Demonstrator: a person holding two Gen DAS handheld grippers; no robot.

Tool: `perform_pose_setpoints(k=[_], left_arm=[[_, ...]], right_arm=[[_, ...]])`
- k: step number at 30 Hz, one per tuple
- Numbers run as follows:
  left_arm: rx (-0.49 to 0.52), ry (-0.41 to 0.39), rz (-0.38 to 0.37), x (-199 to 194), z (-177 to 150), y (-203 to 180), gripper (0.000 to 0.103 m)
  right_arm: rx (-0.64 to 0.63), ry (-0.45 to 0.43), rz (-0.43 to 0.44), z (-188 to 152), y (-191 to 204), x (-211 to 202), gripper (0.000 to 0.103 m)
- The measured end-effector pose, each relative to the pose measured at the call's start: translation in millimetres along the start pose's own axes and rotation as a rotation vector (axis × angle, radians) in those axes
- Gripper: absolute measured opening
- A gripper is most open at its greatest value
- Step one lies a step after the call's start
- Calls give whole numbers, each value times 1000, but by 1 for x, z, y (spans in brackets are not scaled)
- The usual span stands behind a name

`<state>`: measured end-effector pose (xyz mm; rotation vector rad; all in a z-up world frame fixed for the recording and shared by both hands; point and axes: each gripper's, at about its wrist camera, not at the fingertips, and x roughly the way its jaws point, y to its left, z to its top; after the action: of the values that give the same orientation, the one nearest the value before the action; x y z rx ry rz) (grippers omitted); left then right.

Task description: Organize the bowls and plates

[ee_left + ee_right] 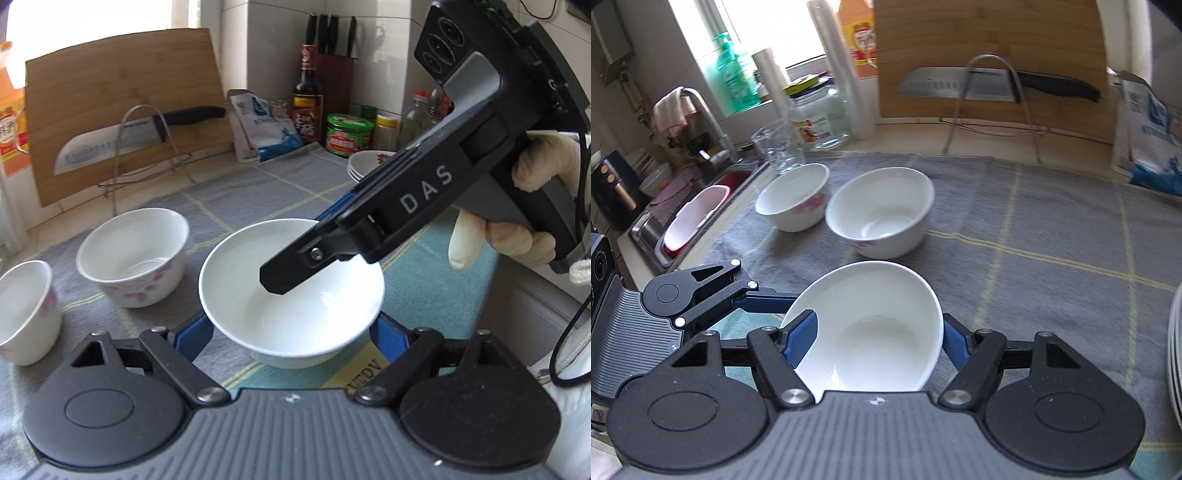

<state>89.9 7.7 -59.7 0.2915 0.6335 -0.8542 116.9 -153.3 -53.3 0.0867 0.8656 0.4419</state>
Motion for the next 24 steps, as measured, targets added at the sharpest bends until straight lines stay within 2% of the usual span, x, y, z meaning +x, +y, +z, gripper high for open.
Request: perform_pose_setpoints(k=[8, 24], left_arm=[[-13, 27, -29, 13, 4, -9, 91], [-18, 59, -26, 20, 7, -11, 91]], right_arm=[[19, 18, -22, -7, -14, -3, 77], [33, 32, -6, -12, -22, 1, 78]])
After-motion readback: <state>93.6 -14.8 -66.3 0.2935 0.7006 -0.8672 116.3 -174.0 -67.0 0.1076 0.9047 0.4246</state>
